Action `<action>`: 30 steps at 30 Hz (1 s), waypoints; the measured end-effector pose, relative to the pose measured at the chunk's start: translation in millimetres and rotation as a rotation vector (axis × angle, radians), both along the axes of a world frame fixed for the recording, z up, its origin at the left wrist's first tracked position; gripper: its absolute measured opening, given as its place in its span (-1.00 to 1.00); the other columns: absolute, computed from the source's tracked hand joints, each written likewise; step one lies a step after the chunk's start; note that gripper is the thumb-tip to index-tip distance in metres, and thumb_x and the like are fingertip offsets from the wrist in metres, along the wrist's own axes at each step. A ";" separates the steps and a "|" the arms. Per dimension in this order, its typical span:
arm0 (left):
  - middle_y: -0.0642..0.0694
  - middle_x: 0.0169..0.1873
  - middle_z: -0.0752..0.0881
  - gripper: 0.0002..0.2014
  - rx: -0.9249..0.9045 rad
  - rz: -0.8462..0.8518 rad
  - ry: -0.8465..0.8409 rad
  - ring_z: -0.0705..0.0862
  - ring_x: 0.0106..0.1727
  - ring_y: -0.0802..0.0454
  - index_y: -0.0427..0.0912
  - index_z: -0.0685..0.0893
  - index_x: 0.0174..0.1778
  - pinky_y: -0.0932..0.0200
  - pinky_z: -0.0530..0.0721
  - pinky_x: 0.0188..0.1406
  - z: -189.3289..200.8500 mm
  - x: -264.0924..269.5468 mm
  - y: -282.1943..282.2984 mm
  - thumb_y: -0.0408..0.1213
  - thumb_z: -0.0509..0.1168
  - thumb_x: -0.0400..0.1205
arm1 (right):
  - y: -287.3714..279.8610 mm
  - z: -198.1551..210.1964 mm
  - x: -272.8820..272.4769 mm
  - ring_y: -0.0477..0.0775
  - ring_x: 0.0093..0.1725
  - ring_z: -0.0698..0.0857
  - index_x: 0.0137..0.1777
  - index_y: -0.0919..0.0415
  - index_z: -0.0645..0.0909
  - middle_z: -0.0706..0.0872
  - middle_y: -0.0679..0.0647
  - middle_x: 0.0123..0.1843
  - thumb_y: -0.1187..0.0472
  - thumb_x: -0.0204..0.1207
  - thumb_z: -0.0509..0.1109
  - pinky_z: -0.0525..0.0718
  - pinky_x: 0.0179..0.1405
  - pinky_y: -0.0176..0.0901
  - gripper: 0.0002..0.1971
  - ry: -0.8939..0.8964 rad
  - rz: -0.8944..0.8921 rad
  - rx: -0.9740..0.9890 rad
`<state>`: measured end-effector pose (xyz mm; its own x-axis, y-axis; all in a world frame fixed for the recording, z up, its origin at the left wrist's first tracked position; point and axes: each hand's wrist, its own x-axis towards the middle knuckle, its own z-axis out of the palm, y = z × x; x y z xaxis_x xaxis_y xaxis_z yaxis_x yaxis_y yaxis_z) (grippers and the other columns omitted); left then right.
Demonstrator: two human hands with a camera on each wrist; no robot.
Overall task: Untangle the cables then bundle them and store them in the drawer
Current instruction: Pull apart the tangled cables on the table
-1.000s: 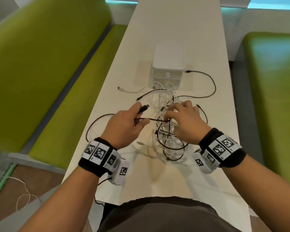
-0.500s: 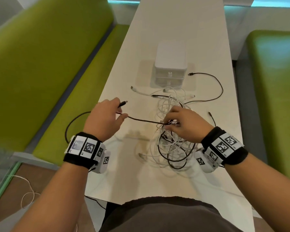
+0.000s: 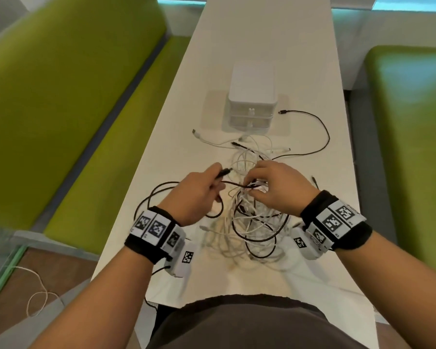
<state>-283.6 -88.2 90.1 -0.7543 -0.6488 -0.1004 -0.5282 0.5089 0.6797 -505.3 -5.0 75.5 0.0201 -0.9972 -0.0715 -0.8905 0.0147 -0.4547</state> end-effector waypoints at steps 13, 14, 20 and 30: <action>0.09 -0.45 0.51 -0.64 -0.395 0.254 -0.104 0.49 -0.31 -0.06 0.00 0.31 -0.16 -0.05 0.48 -0.15 25.1 61.5 -43.6 -0.13 0.44 0.66 | -0.4 -1.8 -9.1 0.03 -0.02 0.63 0.24 -0.27 0.62 0.63 -0.10 0.06 -0.04 0.68 0.38 0.64 0.06 0.11 -0.82 -0.139 0.003 -0.056; 0.11 -0.41 0.55 -0.67 -0.462 0.243 -0.176 0.53 -0.26 -0.09 0.01 0.34 -0.16 -0.06 0.43 0.03 23.5 62.4 -44.5 -0.12 0.44 0.65 | -2.1 -2.6 -8.0 -0.01 0.03 0.60 0.18 -0.25 0.70 0.57 -0.12 0.12 0.00 0.65 0.44 0.61 0.10 0.05 -0.84 -0.135 0.010 -0.071; -0.03 0.15 0.48 -0.40 -0.474 0.236 -0.144 0.51 0.19 -0.10 -0.22 0.42 0.43 -0.16 0.33 0.34 5.9 42.4 -21.8 -0.19 0.50 0.53 | -9.3 2.7 5.8 -0.07 -0.01 0.67 0.17 -0.27 0.78 0.57 -0.21 0.15 -0.11 0.64 0.42 0.66 -0.01 0.01 -0.82 -0.063 0.035 -0.074; 0.11 -0.40 0.50 -0.75 0.026 0.084 0.023 0.50 -0.43 0.21 0.02 0.33 -0.08 0.25 0.32 -0.47 8.6 -7.8 9.2 -0.11 0.32 0.74 | -9.6 7.2 5.8 -0.09 0.00 0.65 0.08 -0.25 0.75 0.59 -0.21 0.03 -0.30 0.44 0.49 0.63 0.00 -0.03 -0.72 -0.127 0.021 -0.070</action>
<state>-291.4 -79.0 98.7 -0.6997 -0.7072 -0.1018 -0.5526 0.4453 0.7046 -499.6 -14.6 82.7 0.0452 -0.9990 0.0030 -0.8254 -0.0391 -0.5632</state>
